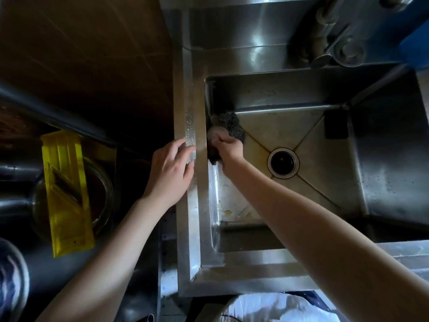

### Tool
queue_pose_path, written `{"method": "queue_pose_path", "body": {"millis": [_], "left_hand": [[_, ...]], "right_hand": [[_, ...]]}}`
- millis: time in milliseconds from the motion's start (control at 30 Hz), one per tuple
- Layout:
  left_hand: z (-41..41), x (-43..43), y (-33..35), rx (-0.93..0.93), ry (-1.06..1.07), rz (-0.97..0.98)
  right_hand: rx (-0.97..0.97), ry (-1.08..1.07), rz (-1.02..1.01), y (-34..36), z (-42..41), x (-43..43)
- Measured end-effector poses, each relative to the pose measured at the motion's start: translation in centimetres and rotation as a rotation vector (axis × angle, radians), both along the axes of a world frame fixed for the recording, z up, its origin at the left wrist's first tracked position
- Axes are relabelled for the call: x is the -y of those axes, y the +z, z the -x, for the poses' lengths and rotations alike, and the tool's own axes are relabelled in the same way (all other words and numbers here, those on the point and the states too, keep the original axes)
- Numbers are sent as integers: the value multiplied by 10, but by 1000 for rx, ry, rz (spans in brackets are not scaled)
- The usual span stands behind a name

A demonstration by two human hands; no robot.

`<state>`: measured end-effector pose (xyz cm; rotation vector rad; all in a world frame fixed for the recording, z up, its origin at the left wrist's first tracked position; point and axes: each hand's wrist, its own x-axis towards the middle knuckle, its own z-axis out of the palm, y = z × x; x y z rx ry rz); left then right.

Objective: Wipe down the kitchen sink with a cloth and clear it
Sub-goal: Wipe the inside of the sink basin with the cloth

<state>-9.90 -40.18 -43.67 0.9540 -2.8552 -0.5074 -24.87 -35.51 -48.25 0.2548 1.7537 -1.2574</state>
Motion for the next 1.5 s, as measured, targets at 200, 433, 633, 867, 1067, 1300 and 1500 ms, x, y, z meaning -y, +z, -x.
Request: {"method": "queue_pose_path", "body": {"millis": [200, 433, 633, 867, 1067, 1300, 1500], "left_hand": [[13, 2, -4, 16, -15, -15], [22, 8, -5, 29, -25, -5], [26, 13, -7, 31, -31, -1], [27, 20, -6, 17, -22, -2], [29, 24, -3, -16, -5, 0], [28, 25, -4, 0, -17, -16], [26, 22, -3, -5, -34, -10]], "right_hand": [[195, 112, -279, -43, -62, -79], [289, 106, -288, -42, -82, -108], [181, 31, -171, -28, -38, -49], [3, 3, 63, 2, 21, 30], [80, 16, 126, 5, 28, 21], [294, 55, 33, -9, -22, -49], [376, 95, 15, -8, -58, -107]]}}
